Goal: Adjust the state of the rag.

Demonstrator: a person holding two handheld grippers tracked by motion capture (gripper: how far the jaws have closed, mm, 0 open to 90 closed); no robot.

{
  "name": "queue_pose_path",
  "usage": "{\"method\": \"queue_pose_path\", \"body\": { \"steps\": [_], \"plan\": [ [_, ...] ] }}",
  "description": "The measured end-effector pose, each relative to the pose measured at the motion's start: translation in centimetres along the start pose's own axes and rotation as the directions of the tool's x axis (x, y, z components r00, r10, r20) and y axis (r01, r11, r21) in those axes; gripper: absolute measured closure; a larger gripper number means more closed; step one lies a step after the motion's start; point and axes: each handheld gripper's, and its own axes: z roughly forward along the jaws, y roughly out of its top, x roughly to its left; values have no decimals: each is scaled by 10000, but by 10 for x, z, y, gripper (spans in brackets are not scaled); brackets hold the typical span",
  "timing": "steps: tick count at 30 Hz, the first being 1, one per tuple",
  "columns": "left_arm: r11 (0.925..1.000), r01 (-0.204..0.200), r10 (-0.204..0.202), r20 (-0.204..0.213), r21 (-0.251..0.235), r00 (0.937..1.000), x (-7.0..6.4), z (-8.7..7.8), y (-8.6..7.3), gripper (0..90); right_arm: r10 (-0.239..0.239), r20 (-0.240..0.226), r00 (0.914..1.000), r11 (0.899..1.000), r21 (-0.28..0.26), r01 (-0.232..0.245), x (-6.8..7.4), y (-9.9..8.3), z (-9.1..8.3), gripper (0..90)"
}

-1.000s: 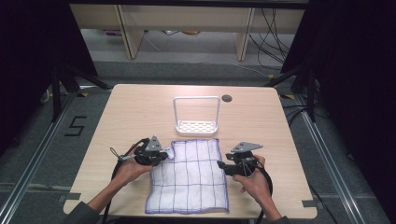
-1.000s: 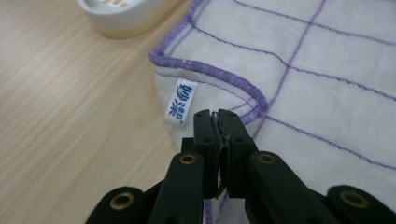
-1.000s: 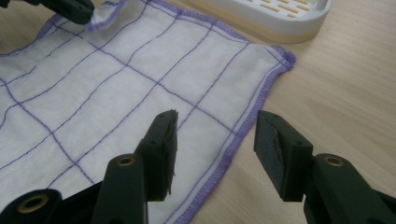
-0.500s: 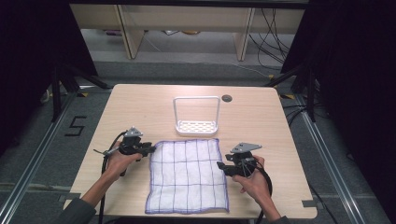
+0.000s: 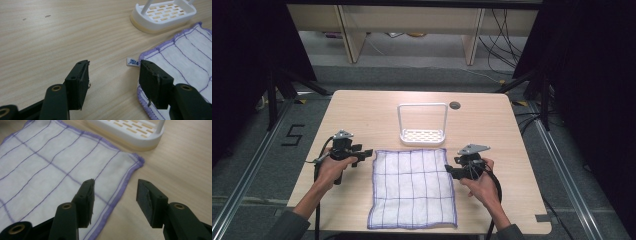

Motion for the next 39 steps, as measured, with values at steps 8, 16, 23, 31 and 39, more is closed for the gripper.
{"method": "queue_pose_path", "body": {
  "steps": [8, 16, 23, 31, 39],
  "plan": [
    [9998, 87, -92, 264, 196, 9996, -6, 5, 8, 330, -47, 467, 9989, 10000, -38, 48, -18, 24, 26, 502],
    [9975, -96, 66, 441, 703, 9990, -12, 17, 12, 332, -64, 573, 9983, 9991, 433, 39, -29, 43, 51, 541],
    [9967, -188, 151, 475, 790, 9988, -13, 24, 15, 353, 181, 457, 9988, 9984, 521, -205, -33, 47, 66, 564],
    [9927, -539, 473, 624, 1082, 9969, -16, 35, 14, 434, 380, 352, 9987, 9960, 800, -407, -37, 44, 74, 559],
    [9879, -1157, 1068, 875, 1035, 9904, -22, 37, 12, 699, 277, 323, 9991, 9956, 891, -305, -38, 42, 79, 561]
  ]
}}
